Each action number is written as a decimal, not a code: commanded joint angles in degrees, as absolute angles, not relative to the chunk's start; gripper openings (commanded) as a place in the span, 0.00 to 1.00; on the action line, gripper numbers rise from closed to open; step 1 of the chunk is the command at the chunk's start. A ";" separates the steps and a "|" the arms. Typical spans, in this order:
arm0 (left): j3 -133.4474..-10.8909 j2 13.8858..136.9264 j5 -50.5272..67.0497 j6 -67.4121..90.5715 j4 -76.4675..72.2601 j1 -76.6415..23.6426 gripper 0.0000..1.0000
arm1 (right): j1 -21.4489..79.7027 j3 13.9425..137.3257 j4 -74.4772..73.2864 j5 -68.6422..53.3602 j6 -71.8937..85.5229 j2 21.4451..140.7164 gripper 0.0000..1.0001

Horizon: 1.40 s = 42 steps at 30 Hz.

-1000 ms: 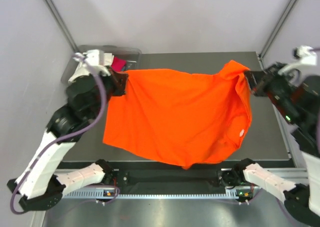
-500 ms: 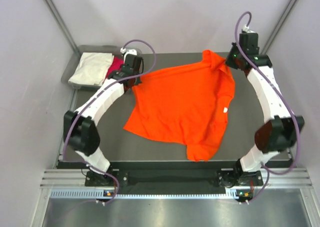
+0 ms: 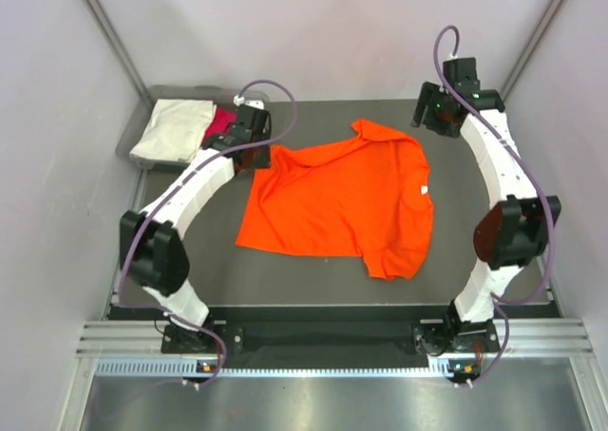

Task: Fold and stack the t-shirts
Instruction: Flatten the tshirt out

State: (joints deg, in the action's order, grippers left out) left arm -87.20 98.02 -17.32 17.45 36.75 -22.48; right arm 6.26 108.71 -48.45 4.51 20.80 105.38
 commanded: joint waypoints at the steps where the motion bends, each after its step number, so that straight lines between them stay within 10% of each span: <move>1: -78.36 84.16 -10.57 19.42 42.01 -22.50 0.46 | 7.11 95.96 -53.71 5.72 21.80 92.40 0.70; 5: -67.78 74.11 -5.73 23.63 45.60 -22.41 0.33 | 9.58 78.44 -52.83 1.51 26.09 81.23 0.69; 15: -52.21 65.21 -4.66 41.30 45.17 -17.59 0.37 | 10.11 45.03 -46.06 -4.91 43.41 60.65 0.65; 42: -42.19 80.67 -7.03 53.71 32.26 -11.78 0.45 | 10.81 33.40 -45.36 -3.34 50.45 60.46 0.62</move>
